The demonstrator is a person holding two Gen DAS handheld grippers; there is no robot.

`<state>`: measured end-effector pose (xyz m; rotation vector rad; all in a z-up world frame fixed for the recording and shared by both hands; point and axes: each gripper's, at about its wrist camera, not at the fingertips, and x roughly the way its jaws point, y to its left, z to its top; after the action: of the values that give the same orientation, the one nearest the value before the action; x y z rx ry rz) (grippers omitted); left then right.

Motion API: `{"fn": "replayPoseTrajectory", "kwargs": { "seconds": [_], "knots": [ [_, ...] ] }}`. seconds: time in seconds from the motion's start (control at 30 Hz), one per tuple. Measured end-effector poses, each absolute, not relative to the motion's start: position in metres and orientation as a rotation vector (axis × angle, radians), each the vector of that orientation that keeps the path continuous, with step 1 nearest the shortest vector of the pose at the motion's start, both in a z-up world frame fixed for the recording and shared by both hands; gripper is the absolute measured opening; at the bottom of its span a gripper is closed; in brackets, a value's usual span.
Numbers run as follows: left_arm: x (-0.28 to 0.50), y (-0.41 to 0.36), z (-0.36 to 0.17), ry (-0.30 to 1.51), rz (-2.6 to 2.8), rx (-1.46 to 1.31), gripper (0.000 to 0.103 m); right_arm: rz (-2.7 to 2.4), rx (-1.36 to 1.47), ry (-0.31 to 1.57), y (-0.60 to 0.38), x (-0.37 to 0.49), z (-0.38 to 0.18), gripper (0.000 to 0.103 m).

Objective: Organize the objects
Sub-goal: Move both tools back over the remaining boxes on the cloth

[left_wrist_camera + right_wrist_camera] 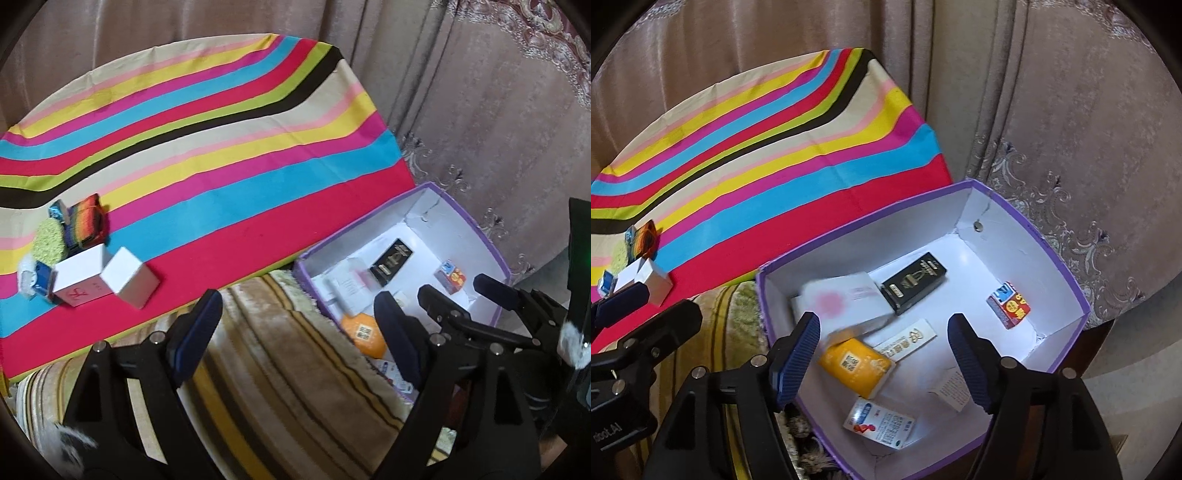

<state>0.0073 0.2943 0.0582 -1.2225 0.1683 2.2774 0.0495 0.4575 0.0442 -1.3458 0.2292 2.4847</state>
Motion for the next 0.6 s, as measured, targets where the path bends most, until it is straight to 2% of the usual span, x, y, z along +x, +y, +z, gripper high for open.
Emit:
{"fn": "replayPoseTrajectory", "kwargs": {
  "seconds": [0.37, 0.6],
  "knots": [
    [-0.003, 0.256, 0.057, 0.096, 2.354, -1.257, 0.086, 2.543, -1.392, 0.186, 0.422, 0.039, 0.042, 0.075],
    [-0.011, 0.203, 0.061, -0.038, 2.454, -1.255, 0.086, 2.594, -1.42, 0.105, 0.393, 0.029, 0.044, 0.076]
  ]
}}
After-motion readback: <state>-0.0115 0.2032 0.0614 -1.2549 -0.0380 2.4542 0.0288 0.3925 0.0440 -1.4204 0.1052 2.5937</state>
